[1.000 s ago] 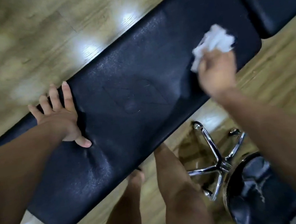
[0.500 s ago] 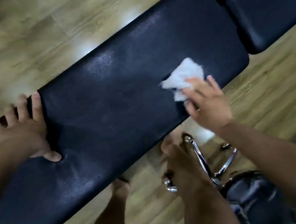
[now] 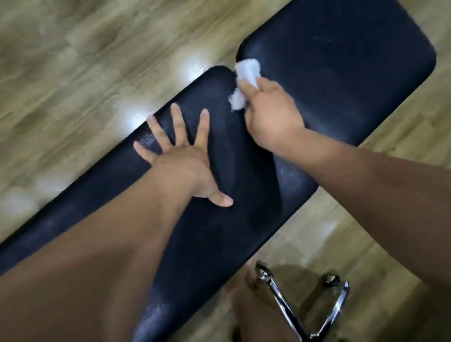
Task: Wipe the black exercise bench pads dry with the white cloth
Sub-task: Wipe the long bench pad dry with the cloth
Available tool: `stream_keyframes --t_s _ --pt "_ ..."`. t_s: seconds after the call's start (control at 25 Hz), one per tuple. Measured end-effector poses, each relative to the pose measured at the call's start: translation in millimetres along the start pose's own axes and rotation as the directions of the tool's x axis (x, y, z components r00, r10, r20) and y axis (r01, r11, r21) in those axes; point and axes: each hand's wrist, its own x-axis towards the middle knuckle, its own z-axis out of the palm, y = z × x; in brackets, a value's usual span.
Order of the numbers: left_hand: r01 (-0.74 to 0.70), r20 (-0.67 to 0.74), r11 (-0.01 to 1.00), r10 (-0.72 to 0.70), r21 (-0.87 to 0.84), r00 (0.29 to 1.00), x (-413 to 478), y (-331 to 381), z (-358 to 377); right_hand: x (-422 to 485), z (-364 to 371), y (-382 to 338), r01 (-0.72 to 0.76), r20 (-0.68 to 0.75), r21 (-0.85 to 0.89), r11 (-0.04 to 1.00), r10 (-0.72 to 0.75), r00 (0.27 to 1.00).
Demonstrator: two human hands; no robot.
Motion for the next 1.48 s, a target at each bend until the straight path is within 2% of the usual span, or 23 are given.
stream_keyframes --t_s 0.12,0.24,0.32,0.44,0.52,0.6,0.68,0.76,0.8,0.88,0.92,1.0,1.04,1.08,1.12,1.16,1.2,1.24,1.28,1.32,1.36,1.4,1.48 --pt "0.115 0.062 0.992 -0.112 -0.044 0.992 11.2 16.8 1.1 38.6 -0.1 -11.7 0.009 0.019 0.077 0.997 -0.011 1.000" --pt "0.175 0.131 0.984 -0.169 -0.029 0.977 7.5 20.4 -5.3 15.0 -17.4 5.5 0.048 0.092 0.025 0.999 -0.051 0.994" --pt "0.187 0.156 0.982 -0.182 -0.024 0.971 7.7 22.8 -11.2 -14.4 -26.2 26.9 0.103 0.161 0.001 0.995 -0.102 0.982" --pt "0.175 0.189 0.984 -0.169 -0.016 0.967 10.6 21.7 -10.1 -33.1 -37.3 66.5 0.132 0.156 -0.008 0.991 -0.129 0.979" --pt "0.171 0.199 0.985 -0.165 -0.015 0.966 12.3 21.0 -9.7 0.2 -38.8 100.6 0.014 0.004 0.023 1.000 -0.014 1.000" --pt "0.176 0.209 0.984 -0.168 -0.018 0.963 15.3 20.0 -9.2 64.1 -44.6 125.8 -0.145 -0.157 0.046 0.988 0.151 0.976" --pt "0.179 0.222 0.984 -0.172 -0.008 0.960 16.8 20.4 -9.8 119.7 -49.5 134.3 -0.228 -0.239 0.055 0.972 0.235 0.942" --pt "0.190 0.238 0.982 -0.189 0.022 0.953 16.7 22.0 -13.0 133.0 -44.4 116.5 -0.277 -0.280 0.081 0.957 0.289 0.915" --pt "0.199 0.250 0.979 -0.202 0.036 0.947 15.9 22.4 -12.9 122.7 -36.9 100.8 -0.211 -0.273 0.066 0.975 0.221 0.936" --pt "0.214 0.265 0.975 -0.220 0.053 0.939 16.5 24.1 -12.3 76.6 -19.3 65.2 0.062 -0.174 0.065 0.996 -0.050 0.984" --pt "0.225 0.268 0.972 -0.234 0.061 0.935 17.1 25.2 -12.5 48.4 -12.5 54.6 0.229 -0.096 0.085 0.970 -0.221 0.971" --pt "0.243 0.268 0.967 -0.253 0.072 0.930 17.9 26.4 -14.4 8.6 -8.8 63.2 0.485 0.013 0.066 0.872 -0.487 0.874" --pt "0.246 0.267 0.967 -0.256 0.070 0.929 18.0 26.9 -14.7 3.5 -14.1 85.6 0.559 0.030 0.058 0.827 -0.561 0.827" --pt "0.248 0.266 0.967 -0.257 0.066 0.929 18.3 27.2 -14.5 4.8 -21.3 111.1 0.577 0.026 0.051 0.815 -0.579 0.815" --pt "0.248 0.266 0.966 -0.257 0.065 0.929 18.4 27.0 -14.3 9.9 -24.7 143.9 0.529 -0.019 0.034 0.848 -0.528 0.849" --pt "0.249 0.263 0.966 -0.258 0.067 0.930 18.6 26.9 -14.7 19.1 -31.6 177.9 0.409 -0.093 0.006 0.912 -0.407 0.909" --pt "0.253 0.261 0.965 -0.263 0.071 0.929 18.8 27.5 -14.8 28.9 -42.1 212.9 0.216 -0.150 -0.024 0.976 -0.217 0.965" --pt "0.258 0.260 0.963 -0.270 0.078 0.927 19.4 28.3 -14.7 36.7 -50.5 241.8 -0.036 -0.200 -0.029 0.999 0.030 0.979" --pt "0.266 0.261 0.960 -0.278 0.082 0.924 19.4 28.8 -14.3 43.1 -56.0 260.6 -0.288 -0.232 0.006 0.958 0.282 0.931" --pt "0.272 0.262 0.959 -0.284 0.082 0.922 18.9 29.0 -14.0 46.6 -58.6 262.6 -0.467 -0.255 0.086 0.880 0.473 0.844" --pt "0.270 0.262 0.959 -0.282 0.082 0.923 18.2 29.0 -13.8 47.2 -57.4 249.6 -0.544 -0.253 0.146 0.827 0.562 0.787" --pt "0.266 0.260 0.961 -0.278 0.081 0.925 17.5 28.8 -14.2 43.5 -55.3 224.4 -0.543 -0.249 0.186 0.819 0.574 0.780" --pt "0.267 0.270 0.960 -0.278 0.080 0.922 18.8 29.5 -13.4 16.9 -33.9 160.7 -0.381 -0.258 0.243 0.892 0.438 0.861"
